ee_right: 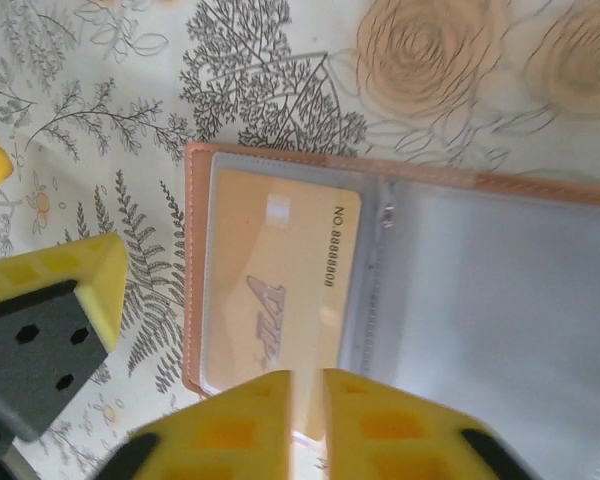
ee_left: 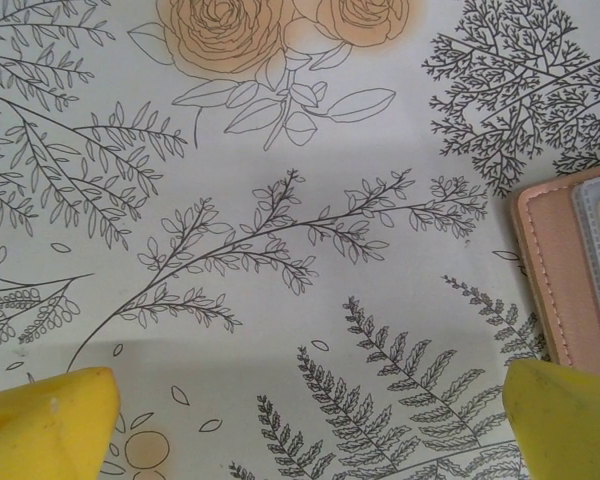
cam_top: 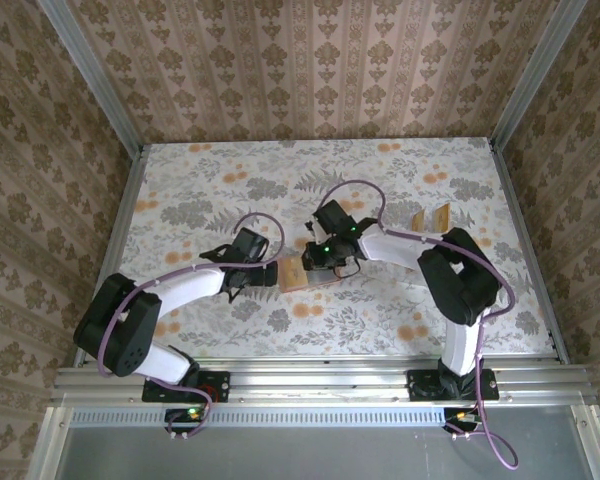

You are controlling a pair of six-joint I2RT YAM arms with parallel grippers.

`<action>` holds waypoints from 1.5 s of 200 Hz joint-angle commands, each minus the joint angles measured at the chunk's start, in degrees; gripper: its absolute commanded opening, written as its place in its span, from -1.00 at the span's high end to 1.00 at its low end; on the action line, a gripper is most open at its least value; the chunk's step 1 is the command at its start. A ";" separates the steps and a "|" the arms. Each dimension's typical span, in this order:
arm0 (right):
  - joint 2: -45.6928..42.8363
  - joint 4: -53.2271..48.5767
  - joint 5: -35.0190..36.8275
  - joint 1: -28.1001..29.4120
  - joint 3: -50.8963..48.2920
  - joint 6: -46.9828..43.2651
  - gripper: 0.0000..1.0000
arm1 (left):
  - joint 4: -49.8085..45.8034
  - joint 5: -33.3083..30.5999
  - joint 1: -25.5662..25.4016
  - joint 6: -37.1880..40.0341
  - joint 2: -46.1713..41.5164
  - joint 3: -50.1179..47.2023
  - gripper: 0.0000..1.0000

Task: Put the credit cards into the card holder
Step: Insert the credit card into the card slot, then flip over the card slot on the card holder.

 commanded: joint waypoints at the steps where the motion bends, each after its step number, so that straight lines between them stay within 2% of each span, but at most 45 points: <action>1: -2.64 -4.82 3.03 -2.11 1.98 -3.22 0.44 | 0.07 2.01 0.14 -0.72 -1.75 0.82 -0.99; 30: -1.51 -6.31 2.84 -4.56 2.48 -5.17 0.26 | 0.22 2.61 -1.45 -2.85 -2.86 0.85 -1.00; 79: 1.38 -7.40 1.34 -5.07 5.18 -6.25 0.26 | 0.69 1.65 -5.05 -5.79 -2.73 1.52 -1.00; 130: 3.16 -5.85 0.43 -4.83 4.13 -5.27 0.26 | 1.65 1.12 -6.60 -6.75 -2.54 1.76 -1.00; 227: 6.81 -2.33 -1.14 -2.35 2.86 -2.08 0.27 | 2.93 2.78 -7.78 -4.68 -1.76 2.55 -1.00; 300: 7.06 0.35 -3.57 -2.12 2.33 0.91 0.28 | 2.85 1.90 -11.38 -1.40 1.70 6.00 -1.00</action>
